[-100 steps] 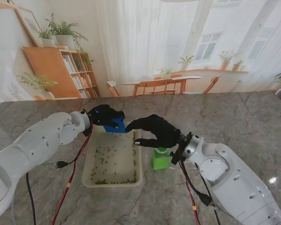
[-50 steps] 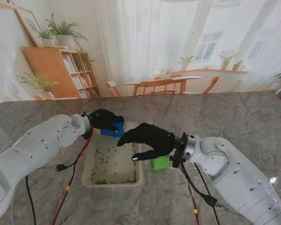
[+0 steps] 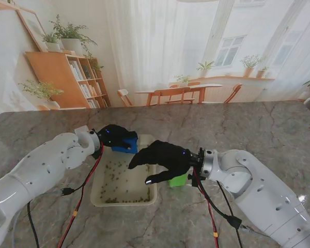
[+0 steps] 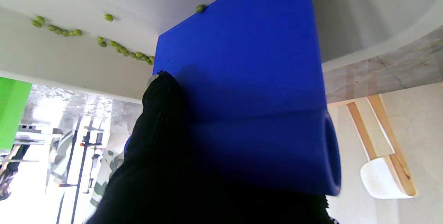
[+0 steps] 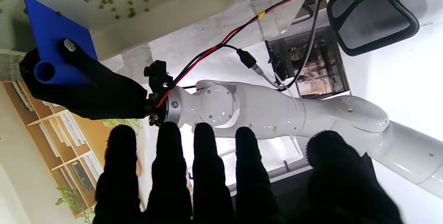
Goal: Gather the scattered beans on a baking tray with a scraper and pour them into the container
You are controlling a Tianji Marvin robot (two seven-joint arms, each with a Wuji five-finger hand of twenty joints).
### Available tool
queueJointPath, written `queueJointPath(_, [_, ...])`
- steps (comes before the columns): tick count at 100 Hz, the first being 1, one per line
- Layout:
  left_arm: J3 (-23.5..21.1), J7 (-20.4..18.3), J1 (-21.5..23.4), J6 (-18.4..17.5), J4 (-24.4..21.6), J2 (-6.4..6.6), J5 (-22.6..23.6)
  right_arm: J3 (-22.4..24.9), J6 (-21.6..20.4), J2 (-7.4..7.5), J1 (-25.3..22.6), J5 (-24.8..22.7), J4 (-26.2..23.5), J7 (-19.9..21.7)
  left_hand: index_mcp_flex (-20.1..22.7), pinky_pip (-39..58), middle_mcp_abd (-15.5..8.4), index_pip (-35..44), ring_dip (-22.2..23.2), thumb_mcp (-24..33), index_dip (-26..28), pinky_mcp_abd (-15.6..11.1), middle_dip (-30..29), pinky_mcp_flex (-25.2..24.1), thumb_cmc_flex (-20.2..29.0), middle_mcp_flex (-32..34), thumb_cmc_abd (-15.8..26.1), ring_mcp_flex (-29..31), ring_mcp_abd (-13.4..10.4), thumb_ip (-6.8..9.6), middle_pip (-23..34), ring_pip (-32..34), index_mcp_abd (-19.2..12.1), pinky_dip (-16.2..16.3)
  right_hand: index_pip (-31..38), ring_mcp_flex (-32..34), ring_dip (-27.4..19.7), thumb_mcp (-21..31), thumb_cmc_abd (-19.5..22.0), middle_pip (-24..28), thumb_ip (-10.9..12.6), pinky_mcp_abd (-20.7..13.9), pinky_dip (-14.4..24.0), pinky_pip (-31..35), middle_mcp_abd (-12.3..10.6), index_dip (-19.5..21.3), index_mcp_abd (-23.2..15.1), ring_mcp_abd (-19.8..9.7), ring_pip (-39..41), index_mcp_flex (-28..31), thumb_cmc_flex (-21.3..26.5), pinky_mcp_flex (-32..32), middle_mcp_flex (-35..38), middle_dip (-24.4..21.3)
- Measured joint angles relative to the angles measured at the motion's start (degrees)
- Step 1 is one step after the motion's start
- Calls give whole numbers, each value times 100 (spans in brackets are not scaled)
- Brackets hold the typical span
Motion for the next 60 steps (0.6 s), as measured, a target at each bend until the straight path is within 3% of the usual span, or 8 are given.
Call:
queueJointPath(32, [-830,-635,604,61,-752,176,137,73,38,25,-146,-203,-224,30,137,124,64,-16,-65,-8,-331,-101,-275,572,-4,228,-112,350,-28,0,0,-171,133,-3,-6,0,-1,0,0,0,0,0,0,0,1,0,13,4,-1,0,1,0,-4,-3])
queueJointPath(60, [-1466,-1082,1117,81,-1275,270,162,199,62,13,-331,-394,-380,-136,242,124,86,-88,-6,-53,-355,-103,-364,655,-4,249,-112,415,-28,0,7,-225,146,-6,-7,0,-1,-68,1,0,0,-2,0,0,1,0,13,4,-1,0,7,0,-4,-4])
